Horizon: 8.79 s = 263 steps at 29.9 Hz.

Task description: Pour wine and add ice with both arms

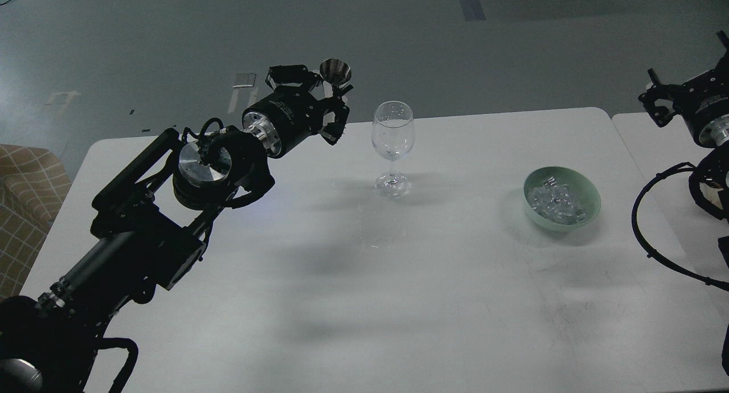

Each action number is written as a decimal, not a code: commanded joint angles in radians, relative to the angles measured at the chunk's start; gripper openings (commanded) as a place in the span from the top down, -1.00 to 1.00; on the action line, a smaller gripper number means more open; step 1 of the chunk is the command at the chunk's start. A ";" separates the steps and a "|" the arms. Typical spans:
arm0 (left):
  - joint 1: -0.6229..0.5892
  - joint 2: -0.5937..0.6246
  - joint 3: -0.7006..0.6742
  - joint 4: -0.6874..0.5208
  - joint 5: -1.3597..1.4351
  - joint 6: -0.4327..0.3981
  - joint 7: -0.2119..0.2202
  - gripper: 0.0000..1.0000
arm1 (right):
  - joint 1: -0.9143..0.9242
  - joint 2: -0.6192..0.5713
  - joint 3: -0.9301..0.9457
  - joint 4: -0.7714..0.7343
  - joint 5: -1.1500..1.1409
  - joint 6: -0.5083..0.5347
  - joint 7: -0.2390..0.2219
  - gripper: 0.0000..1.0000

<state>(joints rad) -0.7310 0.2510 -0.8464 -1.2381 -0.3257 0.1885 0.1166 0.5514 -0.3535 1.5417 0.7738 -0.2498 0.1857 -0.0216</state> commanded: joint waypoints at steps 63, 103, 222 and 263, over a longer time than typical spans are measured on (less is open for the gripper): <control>-0.110 -0.001 0.121 0.003 0.100 0.060 0.029 0.27 | -0.008 -0.018 0.006 -0.001 0.000 0.005 -0.003 -1.00; -0.176 -0.015 0.167 0.051 0.198 0.089 0.061 0.27 | -0.011 -0.016 0.006 0.002 0.001 0.006 -0.003 -1.00; -0.315 -0.118 0.263 0.135 0.565 0.206 0.107 0.32 | -0.039 -0.007 0.009 -0.004 0.001 0.029 0.000 -1.00; -0.317 -0.122 0.326 0.149 0.821 0.184 0.087 0.32 | -0.051 -0.015 0.011 0.001 0.001 0.032 0.002 -1.00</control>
<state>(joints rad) -1.0451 0.1288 -0.5186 -1.0891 0.4938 0.3725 0.2040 0.5017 -0.3654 1.5514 0.7738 -0.2485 0.2178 -0.0199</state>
